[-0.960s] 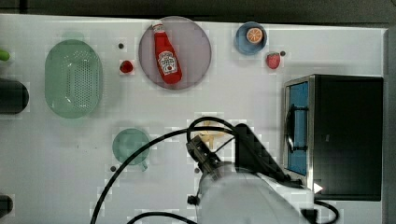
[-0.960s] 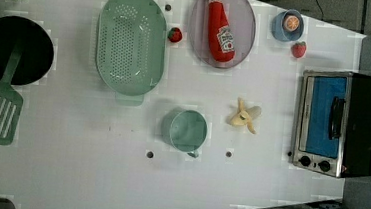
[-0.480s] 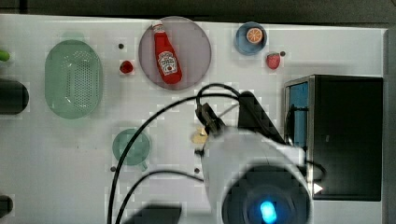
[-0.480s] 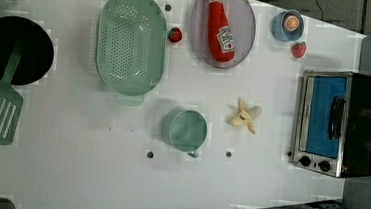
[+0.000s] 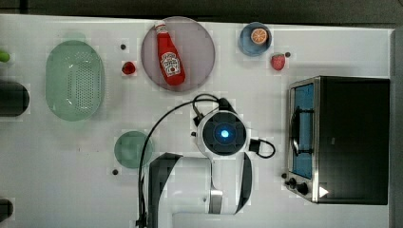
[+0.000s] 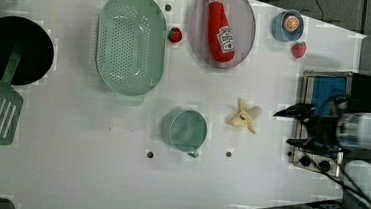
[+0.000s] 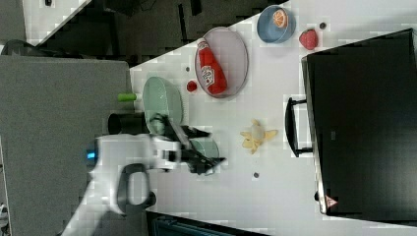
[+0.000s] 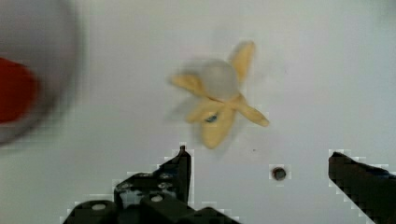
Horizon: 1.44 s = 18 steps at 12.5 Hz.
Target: Pick banana from table and place on oven.
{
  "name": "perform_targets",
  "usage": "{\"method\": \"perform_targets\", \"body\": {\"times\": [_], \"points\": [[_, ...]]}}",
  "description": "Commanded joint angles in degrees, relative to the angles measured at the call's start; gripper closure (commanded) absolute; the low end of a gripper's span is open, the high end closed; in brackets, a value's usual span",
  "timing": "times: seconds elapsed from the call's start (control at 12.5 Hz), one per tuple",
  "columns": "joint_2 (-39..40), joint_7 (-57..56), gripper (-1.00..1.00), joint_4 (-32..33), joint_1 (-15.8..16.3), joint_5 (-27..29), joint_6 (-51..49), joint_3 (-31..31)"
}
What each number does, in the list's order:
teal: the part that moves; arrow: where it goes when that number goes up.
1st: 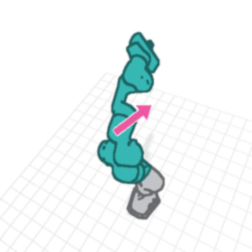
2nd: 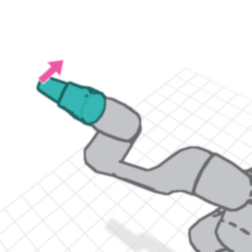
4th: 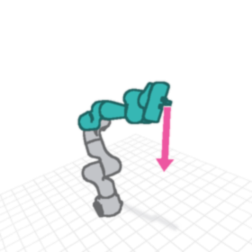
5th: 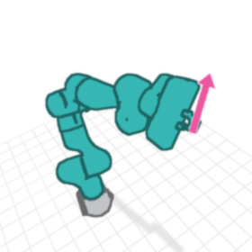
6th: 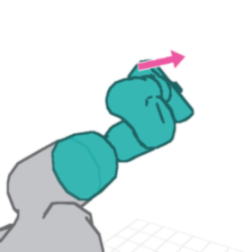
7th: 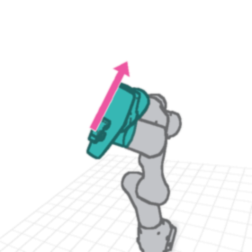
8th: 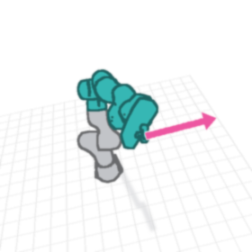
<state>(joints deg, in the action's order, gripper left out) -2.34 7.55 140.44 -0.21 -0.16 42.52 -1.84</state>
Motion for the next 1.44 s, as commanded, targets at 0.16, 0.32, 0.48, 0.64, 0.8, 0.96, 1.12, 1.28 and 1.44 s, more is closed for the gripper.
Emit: {"method": "perform_targets", "body": {"times": [0.16,0.32,0.48,0.64,0.8,0.96,1.12,1.28,1.44], "points": [[7.96,1.67,-1.00,-0.01,-0.49,0.54,10.17,-0.33],[13.41,1.68,-1.00,0.23,-0.48,0.55,14.93,-0.30],[18.09,1.74,-1.00,0.22,-0.48,0.58,19.84,-0.24],[20.87,1.76,-0.92,0.38,-0.46,0.66,23.62,-0.18],[21.41,1.76,-0.43,0.86,-0.46,0.67,24.81,-0.11],[21.34,1.77,0.06,1.07,-0.42,0.68,25.02,0.07],[21.24,1.77,0.48,1.09,-0.39,0.68,25.03,0.32],[20.78,1.77,0.57,0.97,-0.39,0.68,25.05,0.65],[17.31,1.77,0.57,0.75,-0.39,0.68,24.69,0.84]]}}
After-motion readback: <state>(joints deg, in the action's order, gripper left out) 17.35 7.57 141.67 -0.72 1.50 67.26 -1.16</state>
